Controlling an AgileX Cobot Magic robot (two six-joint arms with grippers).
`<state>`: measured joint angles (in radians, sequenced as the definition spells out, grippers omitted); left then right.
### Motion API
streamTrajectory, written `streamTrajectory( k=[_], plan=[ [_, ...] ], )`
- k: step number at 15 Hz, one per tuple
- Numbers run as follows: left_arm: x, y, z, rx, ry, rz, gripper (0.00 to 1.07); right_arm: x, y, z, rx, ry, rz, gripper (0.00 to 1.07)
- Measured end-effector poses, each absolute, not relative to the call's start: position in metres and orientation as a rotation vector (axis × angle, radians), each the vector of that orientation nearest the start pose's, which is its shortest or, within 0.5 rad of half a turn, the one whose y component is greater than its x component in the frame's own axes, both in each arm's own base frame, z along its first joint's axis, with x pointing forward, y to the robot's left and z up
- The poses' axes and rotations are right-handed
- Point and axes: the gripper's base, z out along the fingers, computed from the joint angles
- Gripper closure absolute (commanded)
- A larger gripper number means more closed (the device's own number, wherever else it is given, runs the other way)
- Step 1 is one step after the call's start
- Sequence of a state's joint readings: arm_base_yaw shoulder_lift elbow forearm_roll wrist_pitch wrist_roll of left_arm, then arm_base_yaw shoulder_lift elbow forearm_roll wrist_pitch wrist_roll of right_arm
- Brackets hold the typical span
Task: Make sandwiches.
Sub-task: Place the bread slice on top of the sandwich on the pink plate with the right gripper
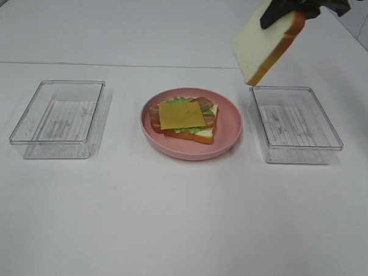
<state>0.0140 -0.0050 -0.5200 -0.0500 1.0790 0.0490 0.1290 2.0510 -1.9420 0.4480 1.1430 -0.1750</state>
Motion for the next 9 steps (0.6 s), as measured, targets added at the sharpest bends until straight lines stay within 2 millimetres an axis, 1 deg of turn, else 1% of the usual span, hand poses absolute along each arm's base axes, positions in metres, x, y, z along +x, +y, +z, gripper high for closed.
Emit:
streamTrajectory(
  k=[1, 2, 3, 4, 5, 6, 7, 8, 9],
  plan=[
    [-0.009, -0.004, 0.281, 0.039, 2.036, -0.02, 0.12, 0.442, 0.103, 0.297, -0.294, 2.653, 0.6, 1.07],
    [-0.009, -0.004, 0.281, 0.039, 2.036, -0.02, 0.12, 0.437, 0.135, 0.292, -0.373, 2.653, 0.644, 1.07],
    [-0.009, -0.004, 0.281, 0.039, 2.036, -0.02, 0.12, 0.436, 0.142, 0.289, -0.387, 2.659, 0.658, 1.07],
    [-0.009, -0.004, 0.281, 0.039, 2.036, -0.02, 0.12, 0.435, 0.154, 0.282, -0.41, 2.67, 0.69, 1.07],
    [-0.009, -0.004, 0.281, 0.039, 2.036, -0.02, 0.12, 0.434, 0.159, 0.279, -0.416, 2.675, 0.707, 1.07],
    [-0.009, -0.004, 0.281, 0.039, 2.036, -0.02, 0.12, 0.434, 0.173, 0.266, -0.426, 2.697, 0.767, 1.07],
    [-0.009, -0.004, 0.281, 0.039, 2.036, -0.02, 0.12, 0.435, 0.181, 0.258, -0.421, 2.709, 0.817, 1.07],
    [-0.009, -0.004, 0.281, 0.039, 2.036, -0.02, 0.12, 0.435, 0.186, 0.252, -0.418, 2.715, 0.865, 1.07],
    [-0.009, -0.004, 0.281, 0.039, 2.036, -0.02, 0.12, 0.436, 0.187, 0.25, -0.414, 2.715, 0.886, 1.07]
  ],
)
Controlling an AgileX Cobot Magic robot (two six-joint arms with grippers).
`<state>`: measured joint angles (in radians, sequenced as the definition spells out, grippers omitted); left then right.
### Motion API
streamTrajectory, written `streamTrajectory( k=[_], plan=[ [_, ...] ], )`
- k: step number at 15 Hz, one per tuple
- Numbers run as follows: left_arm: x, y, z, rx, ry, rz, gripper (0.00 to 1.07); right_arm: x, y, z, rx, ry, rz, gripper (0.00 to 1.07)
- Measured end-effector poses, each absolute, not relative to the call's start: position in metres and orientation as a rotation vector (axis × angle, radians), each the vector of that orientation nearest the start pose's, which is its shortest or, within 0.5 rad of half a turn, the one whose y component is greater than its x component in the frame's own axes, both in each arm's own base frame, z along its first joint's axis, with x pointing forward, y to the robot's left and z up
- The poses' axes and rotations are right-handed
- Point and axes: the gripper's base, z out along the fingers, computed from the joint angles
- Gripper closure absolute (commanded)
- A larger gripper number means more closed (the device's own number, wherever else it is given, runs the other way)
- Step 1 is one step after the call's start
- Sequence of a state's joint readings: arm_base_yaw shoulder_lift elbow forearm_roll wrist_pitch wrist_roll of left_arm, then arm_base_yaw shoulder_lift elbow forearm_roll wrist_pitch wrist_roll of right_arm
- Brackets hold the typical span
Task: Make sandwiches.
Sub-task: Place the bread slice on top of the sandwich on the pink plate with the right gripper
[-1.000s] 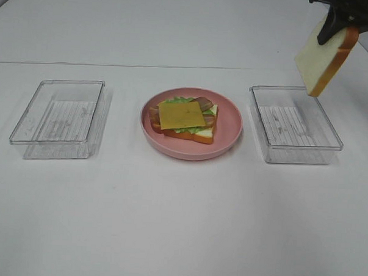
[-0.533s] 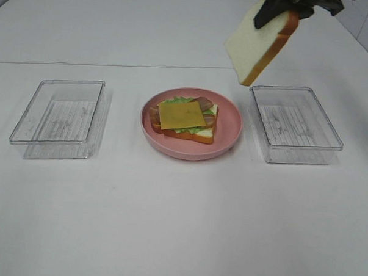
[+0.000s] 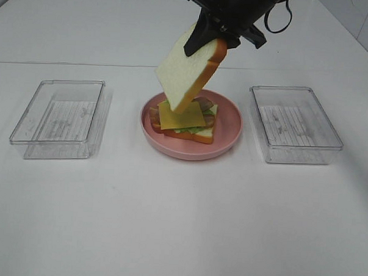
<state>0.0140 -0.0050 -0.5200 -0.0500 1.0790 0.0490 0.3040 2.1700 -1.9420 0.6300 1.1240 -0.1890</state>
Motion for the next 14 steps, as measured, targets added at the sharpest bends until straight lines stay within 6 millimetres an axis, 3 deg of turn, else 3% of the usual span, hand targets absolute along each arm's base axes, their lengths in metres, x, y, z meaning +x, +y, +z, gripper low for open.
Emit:
streamTrajectory(
  k=[4, 9, 14],
  plan=[
    [-0.009, -0.004, 0.281, 0.039, 2.036, -0.02, 0.12, 0.442, 0.196, 0.224, -0.4, 2.728, 1.012, 1.07],
    [-0.009, -0.004, 0.281, 0.039, 2.036, -0.02, 0.12, 0.454, 0.2, 0.185, -0.369, 2.74, 1.009, 1.07],
    [-0.009, -0.004, 0.281, 0.039, 2.036, -0.02, 0.12, 0.462, 0.2, 0.164, -0.342, 2.733, 0.983, 1.07]
  ],
)
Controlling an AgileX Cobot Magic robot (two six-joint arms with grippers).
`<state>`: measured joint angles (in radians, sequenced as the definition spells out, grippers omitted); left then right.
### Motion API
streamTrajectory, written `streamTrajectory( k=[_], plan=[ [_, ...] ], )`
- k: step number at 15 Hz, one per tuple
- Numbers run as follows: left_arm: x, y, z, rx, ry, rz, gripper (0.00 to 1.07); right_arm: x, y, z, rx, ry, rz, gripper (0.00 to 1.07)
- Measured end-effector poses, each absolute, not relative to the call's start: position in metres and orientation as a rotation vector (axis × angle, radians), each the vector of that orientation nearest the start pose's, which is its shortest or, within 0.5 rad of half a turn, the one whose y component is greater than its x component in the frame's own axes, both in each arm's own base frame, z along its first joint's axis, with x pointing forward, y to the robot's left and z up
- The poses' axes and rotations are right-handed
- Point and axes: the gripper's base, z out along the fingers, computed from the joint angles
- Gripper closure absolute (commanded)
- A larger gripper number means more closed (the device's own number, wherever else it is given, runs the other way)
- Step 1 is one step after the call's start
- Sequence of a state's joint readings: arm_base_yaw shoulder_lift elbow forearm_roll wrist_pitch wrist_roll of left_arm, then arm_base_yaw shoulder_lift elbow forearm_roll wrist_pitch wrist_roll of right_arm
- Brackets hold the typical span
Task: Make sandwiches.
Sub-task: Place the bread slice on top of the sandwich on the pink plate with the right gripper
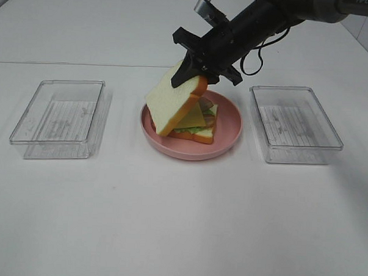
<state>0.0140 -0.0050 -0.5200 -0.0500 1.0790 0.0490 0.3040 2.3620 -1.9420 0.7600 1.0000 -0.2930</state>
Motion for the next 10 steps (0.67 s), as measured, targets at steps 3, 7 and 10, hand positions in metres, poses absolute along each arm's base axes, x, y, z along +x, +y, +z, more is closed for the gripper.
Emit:
streamTrajectory(
  k=[3, 7, 10],
  plan=[
    [-0.009, -0.004, 0.281, 0.039, 2.036, -0.02, 0.12, 0.465, 0.2, 0.156, -0.333, 2.726, 0.96, 1.07],
    [-0.009, -0.004, 0.281, 0.039, 2.036, -0.02, 0.12, 0.468, 0.194, 0.147, -0.334, 2.761, 0.824, 0.9],
    [-0.009, -0.004, 0.281, 0.039, 2.036, -0.02, 0.12, 0.468, 0.19, 0.144, -0.347, 2.777, 0.75, 0.4]
  ],
)
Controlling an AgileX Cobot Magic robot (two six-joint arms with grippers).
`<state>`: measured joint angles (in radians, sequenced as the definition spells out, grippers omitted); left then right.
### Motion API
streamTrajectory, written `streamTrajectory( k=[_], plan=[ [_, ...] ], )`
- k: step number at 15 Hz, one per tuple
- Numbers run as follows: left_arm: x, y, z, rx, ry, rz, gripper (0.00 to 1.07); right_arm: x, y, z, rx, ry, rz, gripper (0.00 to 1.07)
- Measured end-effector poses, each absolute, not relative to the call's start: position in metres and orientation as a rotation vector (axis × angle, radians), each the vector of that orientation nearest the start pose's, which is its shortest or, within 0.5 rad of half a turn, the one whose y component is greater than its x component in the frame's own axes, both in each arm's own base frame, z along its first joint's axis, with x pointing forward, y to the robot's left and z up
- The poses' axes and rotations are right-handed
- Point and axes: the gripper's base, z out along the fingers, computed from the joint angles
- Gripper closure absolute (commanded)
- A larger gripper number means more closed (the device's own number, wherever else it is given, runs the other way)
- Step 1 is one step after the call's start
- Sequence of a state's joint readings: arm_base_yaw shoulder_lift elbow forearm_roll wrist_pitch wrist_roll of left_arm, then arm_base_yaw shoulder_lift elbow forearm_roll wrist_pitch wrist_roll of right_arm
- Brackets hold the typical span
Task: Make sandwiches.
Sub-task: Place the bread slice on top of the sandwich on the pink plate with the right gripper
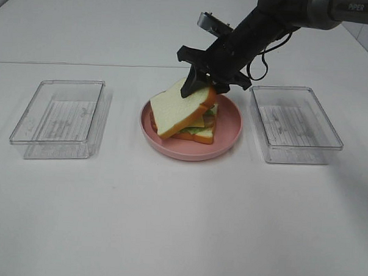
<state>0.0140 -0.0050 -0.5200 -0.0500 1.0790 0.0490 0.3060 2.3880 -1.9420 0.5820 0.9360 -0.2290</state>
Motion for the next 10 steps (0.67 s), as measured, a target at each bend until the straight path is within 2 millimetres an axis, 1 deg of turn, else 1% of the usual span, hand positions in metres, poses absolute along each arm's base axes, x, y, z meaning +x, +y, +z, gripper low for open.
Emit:
streamTrajectory(
  k=[1, 2, 5, 7, 8, 9, 10],
  plan=[
    [-0.009, -0.004, 0.281, 0.039, 2.036, -0.02, 0.12, 0.469, 0.188, 0.143, -0.371, 2.781, 0.709, 0.23],
    [-0.009, -0.004, 0.281, 0.039, 2.036, -0.02, 0.12, 0.469, 0.186, 0.141, -0.4, 2.781, 0.68, 0.16],
    [-0.009, -0.004, 0.281, 0.039, 2.036, -0.02, 0.12, 0.468, 0.184, 0.143, -0.437, 2.782, 0.65, 0.16],
    [-0.009, -0.004, 0.281, 0.039, 2.036, -0.02, 0.12, 0.468, 0.176, 0.164, -0.527, 2.744, 0.494, 0.16],
    [-0.009, -0.004, 0.281, 0.039, 2.036, -0.02, 0.12, 0.467, 0.171, 0.178, -0.549, 2.719, 0.421, 0.16],
    [-0.009, -0.004, 0.281, 0.039, 2.036, -0.02, 0.12, 0.467, 0.169, 0.185, -0.556, 2.708, 0.384, 0.16],
    [-0.009, -0.004, 0.281, 0.039, 2.036, -0.02, 0.12, 0.464, 0.162, 0.207, -0.566, 2.676, 0.3, 0.16]
  ],
)
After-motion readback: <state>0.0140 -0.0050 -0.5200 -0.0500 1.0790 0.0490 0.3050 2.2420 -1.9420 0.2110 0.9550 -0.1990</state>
